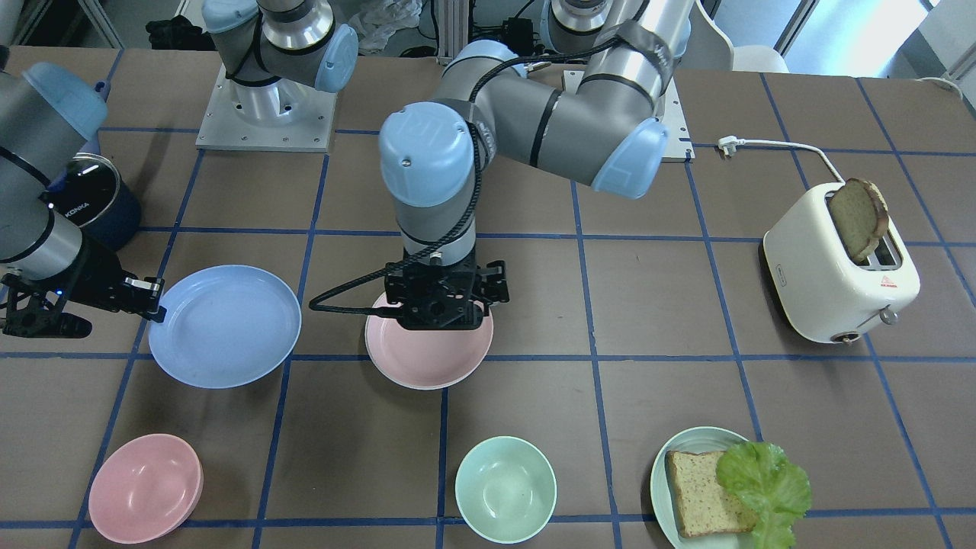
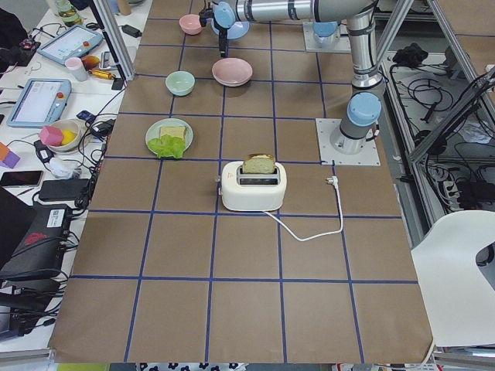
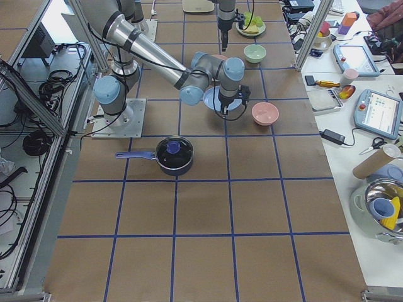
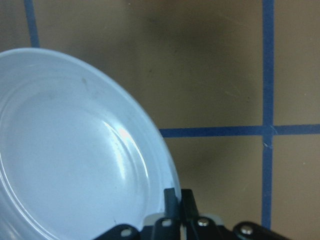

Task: Stack three plates with pink and blue
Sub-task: 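Open the left gripper and raise it away while the right gripper lifts the blue plate, then carry the blue plate with the right gripper and lower it onto the pink plate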

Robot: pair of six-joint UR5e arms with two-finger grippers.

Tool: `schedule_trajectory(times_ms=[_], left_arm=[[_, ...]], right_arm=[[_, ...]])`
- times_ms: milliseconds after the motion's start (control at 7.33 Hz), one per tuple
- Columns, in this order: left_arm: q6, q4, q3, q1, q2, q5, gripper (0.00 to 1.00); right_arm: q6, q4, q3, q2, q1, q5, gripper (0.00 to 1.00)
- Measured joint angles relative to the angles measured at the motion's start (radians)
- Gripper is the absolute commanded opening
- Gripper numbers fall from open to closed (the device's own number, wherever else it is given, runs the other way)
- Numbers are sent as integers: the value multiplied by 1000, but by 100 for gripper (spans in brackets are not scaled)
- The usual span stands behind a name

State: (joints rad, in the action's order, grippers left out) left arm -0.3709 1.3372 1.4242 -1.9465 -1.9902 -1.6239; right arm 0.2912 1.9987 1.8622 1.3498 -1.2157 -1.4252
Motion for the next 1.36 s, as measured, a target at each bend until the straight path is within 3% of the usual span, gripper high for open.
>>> schedule_trajectory(times_ms=[409,818,1227,1364], left_arm=[[80,190,3,148,135,72,100],[117,237,11,234,214,91,100],[187,315,21,258,351,68,100],[193,319,32,267,387,67,100]], right_arm=[[-328,3,-30,-4,-199,17,0],[-668,70,-12,-24,-402,43,0],[-763,158,58,-31,-458,53,2],[-769,183,73,-33,-460,54,59]])
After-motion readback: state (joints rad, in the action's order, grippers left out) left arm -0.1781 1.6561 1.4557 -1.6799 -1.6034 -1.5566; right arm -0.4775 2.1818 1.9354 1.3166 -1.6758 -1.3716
